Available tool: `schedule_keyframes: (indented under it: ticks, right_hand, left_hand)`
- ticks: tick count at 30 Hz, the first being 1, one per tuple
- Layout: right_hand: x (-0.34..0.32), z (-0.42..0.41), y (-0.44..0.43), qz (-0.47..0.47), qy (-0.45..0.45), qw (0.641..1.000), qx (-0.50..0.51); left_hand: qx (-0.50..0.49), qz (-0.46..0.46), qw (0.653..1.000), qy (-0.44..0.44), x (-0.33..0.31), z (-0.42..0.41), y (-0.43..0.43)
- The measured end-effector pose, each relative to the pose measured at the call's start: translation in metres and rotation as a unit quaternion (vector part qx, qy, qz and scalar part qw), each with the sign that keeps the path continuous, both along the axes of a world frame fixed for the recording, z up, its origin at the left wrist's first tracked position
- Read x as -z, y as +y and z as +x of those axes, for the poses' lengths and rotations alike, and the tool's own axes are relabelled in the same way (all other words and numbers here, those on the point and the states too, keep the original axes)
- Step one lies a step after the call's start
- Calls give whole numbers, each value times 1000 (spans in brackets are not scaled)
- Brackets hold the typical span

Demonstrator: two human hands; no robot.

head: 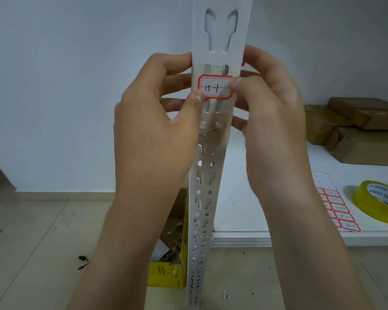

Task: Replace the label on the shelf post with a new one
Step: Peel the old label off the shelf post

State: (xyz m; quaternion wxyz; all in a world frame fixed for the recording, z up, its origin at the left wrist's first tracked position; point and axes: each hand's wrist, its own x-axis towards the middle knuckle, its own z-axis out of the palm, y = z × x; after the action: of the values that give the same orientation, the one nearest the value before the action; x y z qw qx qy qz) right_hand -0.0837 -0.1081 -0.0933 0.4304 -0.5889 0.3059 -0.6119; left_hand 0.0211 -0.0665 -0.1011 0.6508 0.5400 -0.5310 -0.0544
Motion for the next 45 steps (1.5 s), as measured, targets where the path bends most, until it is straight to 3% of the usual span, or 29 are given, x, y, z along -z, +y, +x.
schedule_keyframes:
  ticks: [3, 10, 20, 31, 45]
  right_hand:
    - [3, 6, -5, 43, -9, 997, -65]
    - [6, 9, -14, 54, -50, 993, -89]
    - [0, 12, -9, 76, -40, 993, -83]
    - [-2, 15, -10, 78, -78, 989, -97]
    - [-9, 18, -10, 79, -71, 990, -92]
  left_hand:
    - [29, -3, 999, 25, 0, 3, -1]
    - [45, -18, 999, 18, 3, 9, -4]
    - [48, -13, 999, -8, 15, 8, 3]
    - [59, -66, 993, 79, 9, 3, -11]
    - [57, -49, 996, 53, 10, 5, -7]
